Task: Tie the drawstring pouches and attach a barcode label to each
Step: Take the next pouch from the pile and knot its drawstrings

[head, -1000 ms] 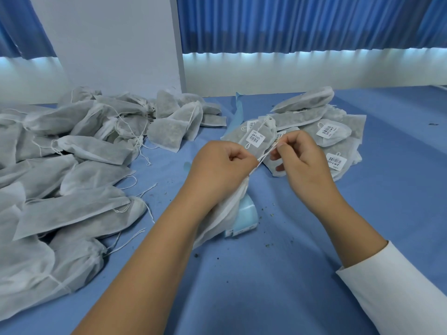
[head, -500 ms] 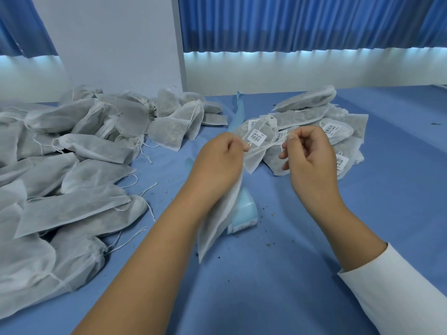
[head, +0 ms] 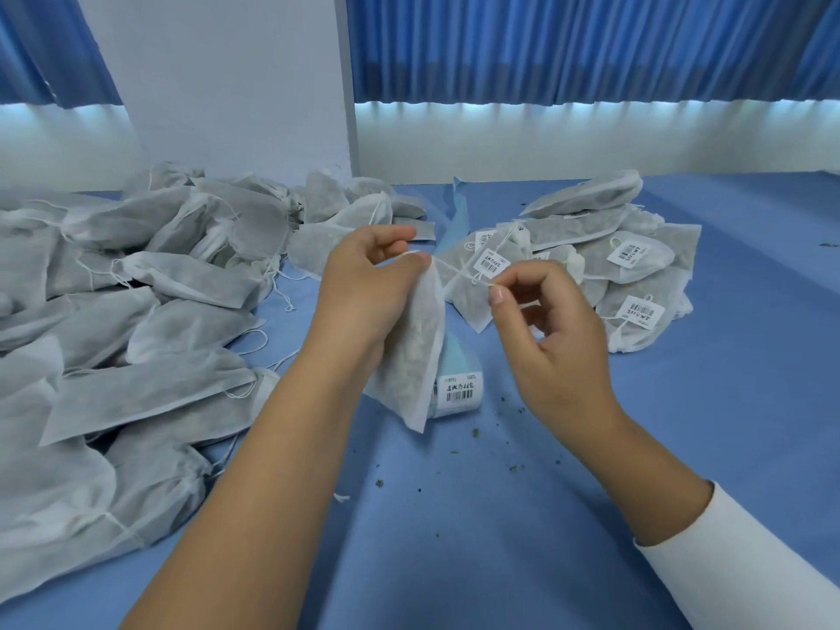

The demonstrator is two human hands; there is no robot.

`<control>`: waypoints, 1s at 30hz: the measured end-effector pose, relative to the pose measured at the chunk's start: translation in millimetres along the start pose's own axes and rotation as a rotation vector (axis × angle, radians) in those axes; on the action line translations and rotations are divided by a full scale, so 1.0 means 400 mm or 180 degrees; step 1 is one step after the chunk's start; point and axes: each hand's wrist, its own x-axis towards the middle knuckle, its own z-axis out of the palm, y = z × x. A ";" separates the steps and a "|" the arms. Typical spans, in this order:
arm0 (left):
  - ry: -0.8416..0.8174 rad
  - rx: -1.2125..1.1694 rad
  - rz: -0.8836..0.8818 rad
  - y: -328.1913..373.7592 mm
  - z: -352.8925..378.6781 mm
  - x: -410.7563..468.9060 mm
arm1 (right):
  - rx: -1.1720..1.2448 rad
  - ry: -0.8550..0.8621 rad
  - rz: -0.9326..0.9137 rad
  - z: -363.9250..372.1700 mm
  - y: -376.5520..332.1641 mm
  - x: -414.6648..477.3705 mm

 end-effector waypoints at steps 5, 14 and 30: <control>0.0168 0.0194 0.0616 0.010 0.008 -0.017 | -0.0103 0.0110 -0.0357 0.021 -0.013 -0.012; 0.0568 -0.0461 0.0640 0.019 0.030 -0.035 | -0.0418 -0.0249 -0.0245 0.057 -0.010 -0.030; -0.0768 0.0229 -0.0483 0.020 0.002 -0.014 | 0.0808 0.0044 0.0870 0.001 0.011 0.025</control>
